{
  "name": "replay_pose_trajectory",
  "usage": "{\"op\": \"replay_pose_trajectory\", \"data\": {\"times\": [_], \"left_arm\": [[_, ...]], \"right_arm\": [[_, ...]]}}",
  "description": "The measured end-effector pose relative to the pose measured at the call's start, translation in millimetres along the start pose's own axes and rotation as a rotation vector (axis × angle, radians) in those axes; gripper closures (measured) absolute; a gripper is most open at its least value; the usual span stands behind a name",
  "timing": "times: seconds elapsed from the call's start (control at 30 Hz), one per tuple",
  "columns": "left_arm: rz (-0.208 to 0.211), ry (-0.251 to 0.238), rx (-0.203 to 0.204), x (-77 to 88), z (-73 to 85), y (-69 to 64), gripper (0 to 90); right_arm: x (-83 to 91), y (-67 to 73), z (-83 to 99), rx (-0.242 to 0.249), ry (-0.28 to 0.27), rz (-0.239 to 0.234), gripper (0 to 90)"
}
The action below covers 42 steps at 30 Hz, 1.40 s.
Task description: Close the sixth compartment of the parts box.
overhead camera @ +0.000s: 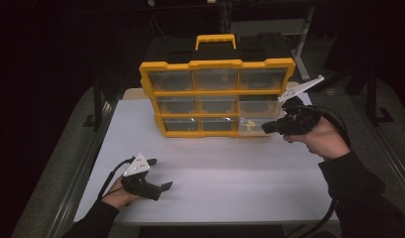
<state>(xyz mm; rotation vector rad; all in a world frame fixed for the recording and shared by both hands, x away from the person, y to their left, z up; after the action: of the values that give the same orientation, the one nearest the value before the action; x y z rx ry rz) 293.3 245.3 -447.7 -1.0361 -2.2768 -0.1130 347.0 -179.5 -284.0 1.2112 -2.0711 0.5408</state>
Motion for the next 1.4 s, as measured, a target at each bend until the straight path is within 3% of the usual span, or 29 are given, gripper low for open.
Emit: {"op": "replay_pose_trajectory", "data": {"times": [0.27, 0.8, 1.4], "left_arm": [[-0.001, -0.002, 0.001, -0.2, 0.0, 0.1, 0.4], [-0.001, -0.002, 0.002, 0.1, 0.0, 0.3, 0.4], [-0.002, -0.005, 0.001, 0.4, -0.1, 0.5, 0.4]], "right_arm": [[-8.6, -2.3, 5.3, -0.012, 0.016, 0.000, 88.9], [-9.6, -7.7, 1.6, -0.016, 0.019, 0.017, 88.9], [-17.0, -24.4, -5.5, -0.023, 0.028, 0.048, 89.0]]}}
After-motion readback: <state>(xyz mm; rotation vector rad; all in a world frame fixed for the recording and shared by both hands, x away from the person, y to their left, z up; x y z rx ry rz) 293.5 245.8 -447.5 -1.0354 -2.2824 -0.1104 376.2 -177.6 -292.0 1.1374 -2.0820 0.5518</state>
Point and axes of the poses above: each handheld gripper's, and its own axes: x roughly backward along the jaws, z roughly out of its underside, y roughly to its left, the point moved 2 cm from there along -x, roughly forward along the jaws, and after that the axes turned 13 degrees about x, right-handed, at the moved point
